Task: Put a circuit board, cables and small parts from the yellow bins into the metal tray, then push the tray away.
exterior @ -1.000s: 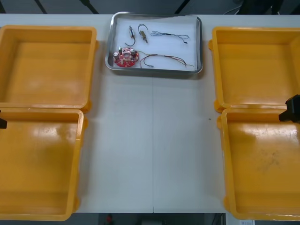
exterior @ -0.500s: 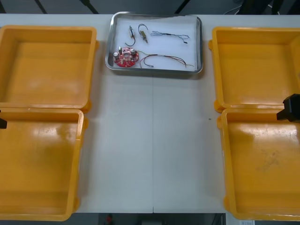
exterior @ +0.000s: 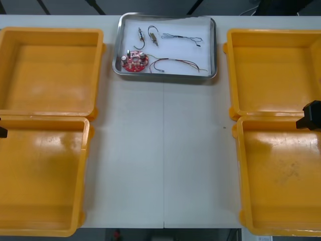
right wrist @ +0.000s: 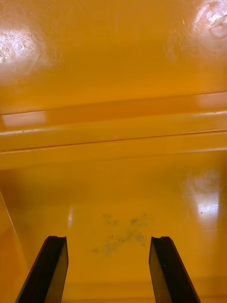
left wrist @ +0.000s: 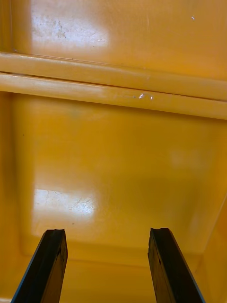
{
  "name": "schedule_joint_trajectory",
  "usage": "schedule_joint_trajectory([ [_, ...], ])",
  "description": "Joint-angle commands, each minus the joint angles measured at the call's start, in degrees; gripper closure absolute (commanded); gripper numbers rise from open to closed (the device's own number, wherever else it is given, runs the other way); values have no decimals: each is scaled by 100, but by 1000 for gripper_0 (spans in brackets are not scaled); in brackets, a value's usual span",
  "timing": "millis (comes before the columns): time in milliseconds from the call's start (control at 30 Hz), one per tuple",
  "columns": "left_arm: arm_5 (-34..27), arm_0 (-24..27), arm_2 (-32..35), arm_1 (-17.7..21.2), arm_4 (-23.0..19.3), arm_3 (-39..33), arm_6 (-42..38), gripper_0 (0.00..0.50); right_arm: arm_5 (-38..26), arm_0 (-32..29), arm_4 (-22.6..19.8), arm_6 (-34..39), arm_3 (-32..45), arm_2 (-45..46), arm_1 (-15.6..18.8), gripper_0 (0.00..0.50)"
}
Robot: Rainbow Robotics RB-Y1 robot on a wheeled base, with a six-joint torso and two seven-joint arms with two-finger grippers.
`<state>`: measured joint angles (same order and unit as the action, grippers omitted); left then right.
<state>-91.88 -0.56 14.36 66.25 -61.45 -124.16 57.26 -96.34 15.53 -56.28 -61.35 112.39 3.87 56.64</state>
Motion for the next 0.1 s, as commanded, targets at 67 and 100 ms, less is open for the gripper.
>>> schedule_joint_trajectory([
  [67, 48, -102, 146, 257, 46, -117, -251, 0, -25, -42, 47, -131, 152, 114, -48, 0],
  [100, 48, -102, 146, 257, 46, -117, -251, 0, -25, -42, 47, -131, 152, 114, -48, 0],
])
